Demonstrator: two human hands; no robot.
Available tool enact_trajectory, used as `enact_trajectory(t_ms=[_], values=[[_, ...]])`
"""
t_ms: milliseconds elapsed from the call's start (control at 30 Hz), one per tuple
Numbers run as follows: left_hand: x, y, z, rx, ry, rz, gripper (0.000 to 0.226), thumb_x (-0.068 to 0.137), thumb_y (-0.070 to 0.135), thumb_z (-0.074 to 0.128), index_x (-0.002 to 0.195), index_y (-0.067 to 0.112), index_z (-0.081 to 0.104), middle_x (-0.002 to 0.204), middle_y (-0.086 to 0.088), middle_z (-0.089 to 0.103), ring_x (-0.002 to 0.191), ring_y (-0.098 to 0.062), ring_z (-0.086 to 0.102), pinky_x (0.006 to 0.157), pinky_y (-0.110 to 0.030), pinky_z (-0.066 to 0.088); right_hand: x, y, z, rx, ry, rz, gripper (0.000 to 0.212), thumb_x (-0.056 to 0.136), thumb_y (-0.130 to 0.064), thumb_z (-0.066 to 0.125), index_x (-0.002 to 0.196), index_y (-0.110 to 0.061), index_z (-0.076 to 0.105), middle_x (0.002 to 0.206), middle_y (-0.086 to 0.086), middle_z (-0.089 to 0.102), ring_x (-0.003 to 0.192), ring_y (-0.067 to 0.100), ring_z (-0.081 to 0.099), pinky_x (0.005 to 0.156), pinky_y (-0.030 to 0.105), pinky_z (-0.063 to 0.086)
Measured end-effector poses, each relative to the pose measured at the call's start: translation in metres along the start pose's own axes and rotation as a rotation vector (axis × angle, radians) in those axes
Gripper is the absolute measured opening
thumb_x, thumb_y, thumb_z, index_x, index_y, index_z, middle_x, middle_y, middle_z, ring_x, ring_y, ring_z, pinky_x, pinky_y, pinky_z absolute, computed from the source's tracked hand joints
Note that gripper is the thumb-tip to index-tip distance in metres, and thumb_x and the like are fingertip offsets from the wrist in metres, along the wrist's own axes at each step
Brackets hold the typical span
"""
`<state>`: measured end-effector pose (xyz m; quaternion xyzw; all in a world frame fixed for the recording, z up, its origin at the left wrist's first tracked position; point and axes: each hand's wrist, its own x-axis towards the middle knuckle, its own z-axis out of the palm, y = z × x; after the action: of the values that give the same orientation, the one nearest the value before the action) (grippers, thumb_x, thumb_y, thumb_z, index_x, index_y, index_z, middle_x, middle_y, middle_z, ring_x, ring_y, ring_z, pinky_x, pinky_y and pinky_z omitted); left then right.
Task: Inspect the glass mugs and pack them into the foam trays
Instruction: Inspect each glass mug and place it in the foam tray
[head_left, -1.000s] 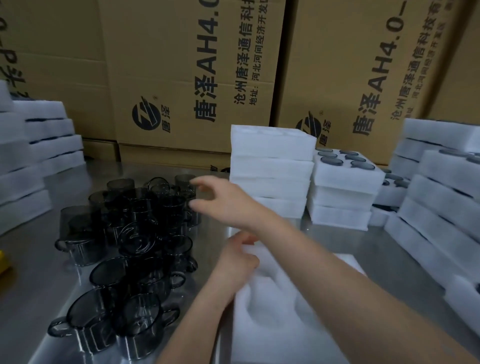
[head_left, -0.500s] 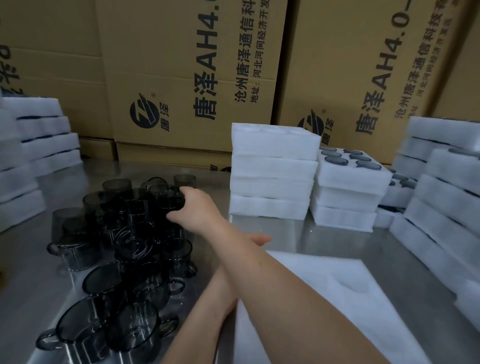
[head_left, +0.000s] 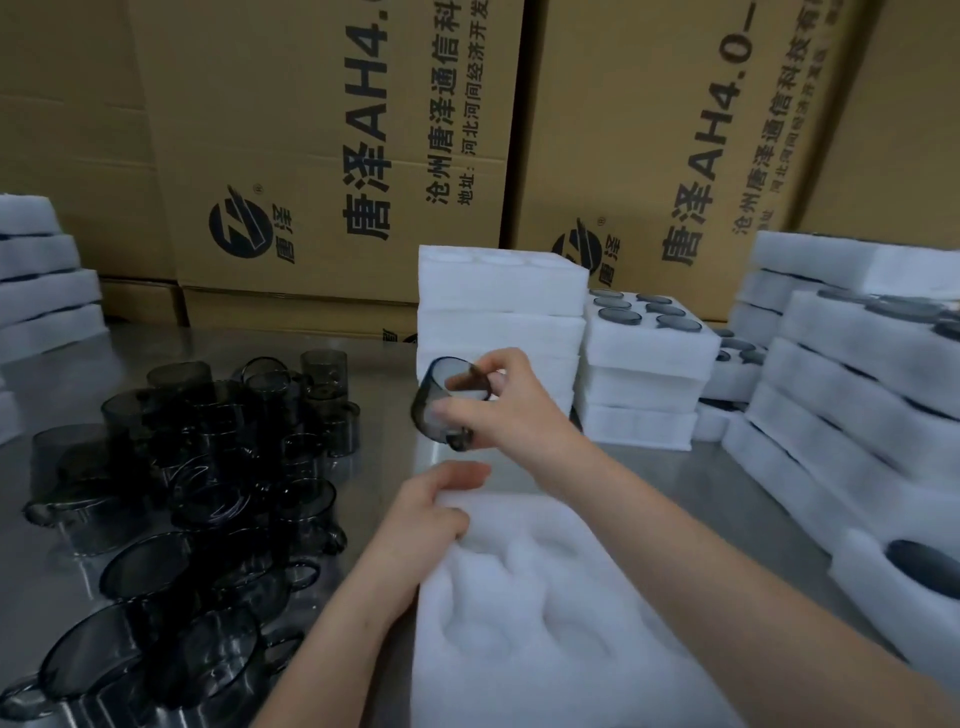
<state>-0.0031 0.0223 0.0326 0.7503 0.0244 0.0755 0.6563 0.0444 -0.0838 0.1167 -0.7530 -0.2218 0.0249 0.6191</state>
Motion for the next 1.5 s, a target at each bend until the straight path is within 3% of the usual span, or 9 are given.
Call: enact_trajectory(t_ms=[200, 300, 467, 567, 733, 933, 1100, 1300, 1500], values=[[-0.004, 0.014, -0.001, 0.098, -0.003, 0.203, 0.059, 0.081, -0.006, 0.061, 0.129, 0.026, 0.051, 0.135, 0.008, 0.051, 0.128, -0.011, 0.045, 0.097, -0.02, 0.041, -0.056, 0.016, -0.066, 0.124, -0.056, 0.092, 0.057, 0.074, -0.012, 0.082, 0.122, -0.032, 0.06, 0.102, 0.004, 0.062, 0.077, 0.01, 0.067, 0.063, 0.027, 0.056], [-0.016, 0.033, 0.011, 0.148, -0.148, 0.328, 0.063, 0.073, 0.024, 0.064, 0.13, 0.043, 0.047, 0.131, 0.025, 0.052, 0.126, 0.006, 0.045, 0.089, 0.0, 0.035, -0.07, 0.025, -0.062, 0.167, -0.076, 0.051, 0.045, 0.074, -0.014, 0.083, 0.114, -0.025, 0.066, 0.094, -0.001, 0.067, 0.08, 0.014, 0.067, 0.065, 0.029, 0.056], [-0.025, 0.054, 0.029, 0.023, -0.389, 0.359, 0.059, 0.071, 0.007, 0.05, 0.12, 0.039, 0.055, 0.119, 0.017, 0.067, 0.116, -0.002, 0.06, 0.088, -0.019, 0.05, -0.077, 0.034, -0.057, 0.225, -0.057, 0.031, 0.048, 0.079, -0.031, 0.068, 0.124, -0.018, 0.057, 0.117, 0.021, 0.062, 0.103, 0.04, 0.064, 0.081, 0.05, 0.058], [-0.027, 0.05, 0.028, -0.109, -0.458, 0.317, 0.063, 0.073, 0.002, 0.047, 0.126, 0.034, 0.054, 0.125, 0.007, 0.065, 0.12, -0.007, 0.058, 0.09, -0.023, 0.052, -0.078, 0.036, -0.056, 0.216, -0.056, 0.037, 0.053, 0.079, -0.036, 0.068, 0.128, -0.023, 0.055, 0.12, 0.017, 0.062, 0.107, 0.034, 0.066, 0.085, 0.049, 0.057], [-0.027, 0.034, 0.038, 0.101, -0.284, 0.34, 0.085, 0.066, 0.034, 0.078, 0.135, 0.051, 0.032, 0.136, 0.016, 0.05, 0.117, 0.005, 0.055, 0.092, -0.018, 0.049, -0.078, 0.042, -0.057, 0.29, -0.087, 0.08, 0.062, 0.075, -0.021, 0.075, 0.132, -0.036, 0.054, 0.117, 0.001, 0.067, 0.102, 0.013, 0.068, 0.078, 0.024, 0.053], [-0.024, 0.031, 0.042, 0.255, -0.114, 0.478, 0.061, 0.073, 0.028, 0.073, 0.112, 0.065, 0.043, 0.118, 0.026, 0.057, 0.109, 0.011, 0.056, 0.082, -0.004, 0.043, -0.081, 0.045, -0.053, 0.214, 0.012, -0.05, 0.053, 0.07, -0.019, 0.077, 0.121, -0.021, 0.062, 0.115, 0.001, 0.069, 0.11, 0.015, 0.065, 0.094, 0.033, 0.053], [-0.026, 0.032, 0.042, 0.343, -0.099, 0.525, 0.049, 0.073, 0.037, 0.066, 0.115, 0.055, 0.048, 0.115, 0.027, 0.056, 0.109, 0.011, 0.054, 0.082, -0.002, 0.038, -0.082, 0.046, -0.051, 0.202, 0.113, -0.076, 0.036, 0.073, -0.011, 0.083, 0.104, -0.011, 0.064, 0.094, 0.001, 0.073, 0.092, 0.015, 0.07, 0.075, 0.022, 0.053], [-0.029, 0.034, 0.042, 0.42, -0.072, 0.583, 0.071, 0.071, 0.034, 0.078, 0.104, 0.079, 0.033, 0.118, 0.042, 0.048, 0.109, 0.019, 0.048, 0.083, 0.003, 0.033, -0.082, 0.042, -0.048, 0.231, 0.179, -0.034, 0.024, 0.077, -0.019, 0.08, 0.085, -0.011, 0.059, 0.068, -0.007, 0.068, 0.067, 0.004, 0.066, 0.057, 0.015, 0.048], [-0.026, 0.031, 0.04, 0.29, -0.097, 0.497, 0.076, 0.069, 0.019, 0.086, 0.131, 0.044, 0.049, 0.122, 0.02, 0.06, 0.113, 0.004, 0.056, 0.095, -0.017, 0.046, -0.084, 0.038, -0.054, 0.385, 0.143, 0.052, 0.029, 0.067, -0.045, 0.074, 0.073, -0.018, 0.064, 0.079, 0.01, 0.068, 0.075, 0.02, 0.065, 0.061, 0.034, 0.05]])
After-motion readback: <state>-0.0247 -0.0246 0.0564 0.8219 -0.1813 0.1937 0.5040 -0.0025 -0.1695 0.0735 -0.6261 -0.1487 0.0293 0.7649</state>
